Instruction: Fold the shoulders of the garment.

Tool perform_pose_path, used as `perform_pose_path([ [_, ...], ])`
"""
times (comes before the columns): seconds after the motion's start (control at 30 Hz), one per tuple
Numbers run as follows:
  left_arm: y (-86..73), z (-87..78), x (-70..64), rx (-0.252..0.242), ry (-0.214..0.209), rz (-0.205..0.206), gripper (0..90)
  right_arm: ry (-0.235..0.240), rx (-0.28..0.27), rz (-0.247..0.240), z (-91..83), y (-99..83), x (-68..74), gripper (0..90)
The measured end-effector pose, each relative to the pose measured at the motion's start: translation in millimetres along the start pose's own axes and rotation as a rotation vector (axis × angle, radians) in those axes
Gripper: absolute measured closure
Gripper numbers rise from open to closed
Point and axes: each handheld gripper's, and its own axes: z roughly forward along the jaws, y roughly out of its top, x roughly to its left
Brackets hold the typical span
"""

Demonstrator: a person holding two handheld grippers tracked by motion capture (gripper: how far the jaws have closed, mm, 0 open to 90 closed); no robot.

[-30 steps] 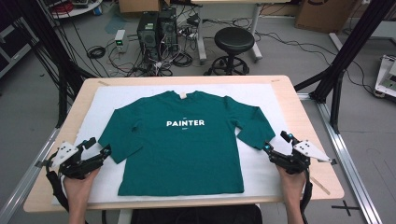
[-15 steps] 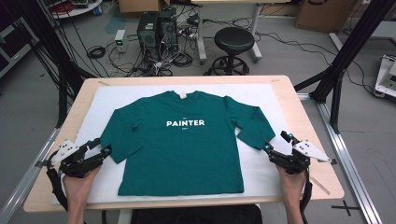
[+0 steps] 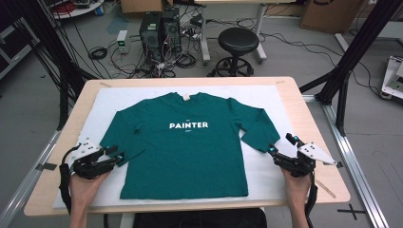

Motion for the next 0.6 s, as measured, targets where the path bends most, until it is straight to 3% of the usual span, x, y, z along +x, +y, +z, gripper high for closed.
perform_pose_path([
  [0.03,0.0,0.0,0.0,0.0,0.0,0.0,59.5,-0.001,0.001,-0.003,0.1,-0.1,-0.1,20.4],
  [0.17,-1.6,8.9,-2.3,0.082,-0.022,0.018,62.5,-0.004,0.002,-0.007,0.3,0.0,0.0,20.4],
  [0.37,-3.0,13.4,-3.7,0.125,-0.05,0.043,62.4,-0.011,0.003,-0.01,0.7,0.2,0.6,20.4],
  [0.6,-5.4,15.5,-3.5,0.144,-0.035,0.049,66.0,-0.012,0.004,-0.008,0.8,0.2,0.6,20.4],
])
